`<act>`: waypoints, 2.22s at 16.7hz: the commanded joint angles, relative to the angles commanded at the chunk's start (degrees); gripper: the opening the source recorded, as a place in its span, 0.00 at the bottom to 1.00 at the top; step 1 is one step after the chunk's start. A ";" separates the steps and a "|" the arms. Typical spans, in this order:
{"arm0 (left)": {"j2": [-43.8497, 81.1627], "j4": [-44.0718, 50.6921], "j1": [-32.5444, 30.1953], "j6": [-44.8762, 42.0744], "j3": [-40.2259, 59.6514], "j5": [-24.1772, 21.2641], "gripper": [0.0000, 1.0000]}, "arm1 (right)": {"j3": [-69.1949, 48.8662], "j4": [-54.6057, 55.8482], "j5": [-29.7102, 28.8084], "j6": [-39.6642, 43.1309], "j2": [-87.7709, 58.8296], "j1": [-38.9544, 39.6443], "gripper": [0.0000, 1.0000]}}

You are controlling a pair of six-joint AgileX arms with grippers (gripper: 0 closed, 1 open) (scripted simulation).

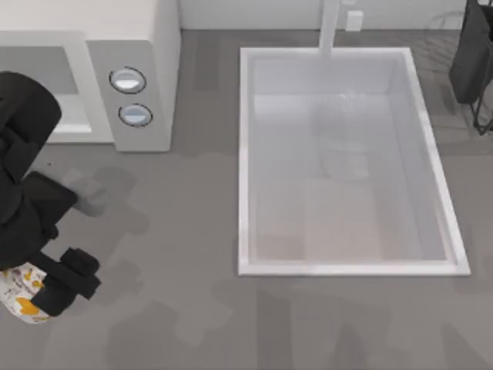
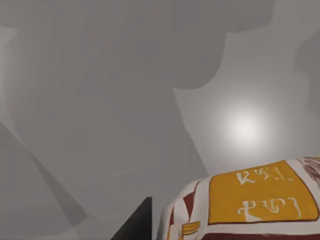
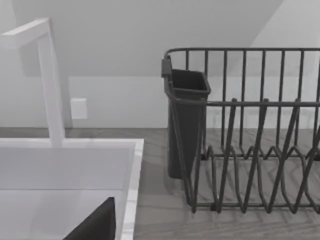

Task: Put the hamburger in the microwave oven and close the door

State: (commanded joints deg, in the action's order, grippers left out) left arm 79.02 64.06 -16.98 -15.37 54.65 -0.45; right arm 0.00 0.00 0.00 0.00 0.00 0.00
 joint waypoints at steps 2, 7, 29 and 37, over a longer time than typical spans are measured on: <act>0.00 0.00 0.00 0.00 0.00 0.00 0.00 | 0.00 0.00 0.00 0.00 0.00 0.00 1.00; 1.78 -3.65 0.82 -0.05 0.37 -0.52 0.00 | 0.00 0.00 0.00 0.00 0.00 0.00 1.00; 42.32 -108.16 27.80 9.25 -0.50 -12.37 0.00 | 0.00 0.00 0.00 0.00 0.00 0.00 1.00; 43.24 -111.43 28.70 9.73 -0.26 -12.86 0.00 | 0.00 0.00 0.00 0.00 0.00 0.00 1.00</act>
State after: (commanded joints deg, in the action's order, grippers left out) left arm 122.26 -47.37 11.72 -5.64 54.39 -13.31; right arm 0.00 0.00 0.00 0.00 0.00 0.00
